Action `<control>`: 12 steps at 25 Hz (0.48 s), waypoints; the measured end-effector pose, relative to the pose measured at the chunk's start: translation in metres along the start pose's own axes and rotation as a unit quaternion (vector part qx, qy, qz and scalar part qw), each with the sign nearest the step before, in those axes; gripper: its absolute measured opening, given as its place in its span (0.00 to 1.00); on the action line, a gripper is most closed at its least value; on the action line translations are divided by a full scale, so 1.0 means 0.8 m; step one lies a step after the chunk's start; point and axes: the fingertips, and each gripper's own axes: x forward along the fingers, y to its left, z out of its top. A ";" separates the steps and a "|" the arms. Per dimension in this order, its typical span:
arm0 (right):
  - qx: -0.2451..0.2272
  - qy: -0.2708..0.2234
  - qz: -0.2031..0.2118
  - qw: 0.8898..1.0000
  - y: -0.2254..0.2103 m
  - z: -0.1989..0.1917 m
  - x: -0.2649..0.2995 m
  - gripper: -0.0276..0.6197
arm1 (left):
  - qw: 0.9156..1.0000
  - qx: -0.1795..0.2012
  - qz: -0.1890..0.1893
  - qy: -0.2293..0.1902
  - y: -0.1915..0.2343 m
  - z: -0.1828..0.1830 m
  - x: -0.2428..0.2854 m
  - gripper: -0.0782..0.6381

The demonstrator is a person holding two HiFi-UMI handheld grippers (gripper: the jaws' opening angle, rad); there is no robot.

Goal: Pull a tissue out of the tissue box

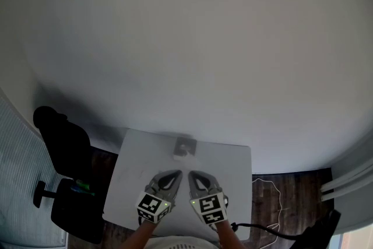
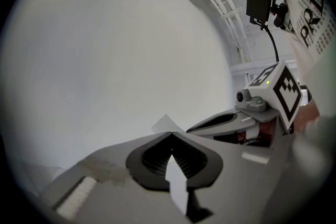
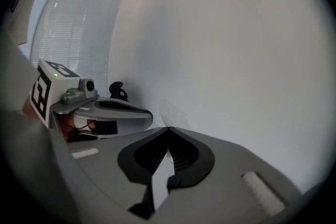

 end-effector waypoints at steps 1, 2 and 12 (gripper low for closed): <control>0.001 0.000 0.000 1.000 0.000 0.000 0.001 0.05 | 1.000 0.000 0.000 0.000 0.001 0.000 0.001 0.10; 0.001 0.000 0.001 1.000 -0.002 0.000 0.003 0.05 | 1.000 -0.001 0.000 0.000 0.001 0.000 0.004 0.10; 0.005 0.004 -0.004 1.000 -0.008 -0.004 0.003 0.06 | 1.000 -0.002 -0.002 0.000 0.002 -0.002 0.008 0.10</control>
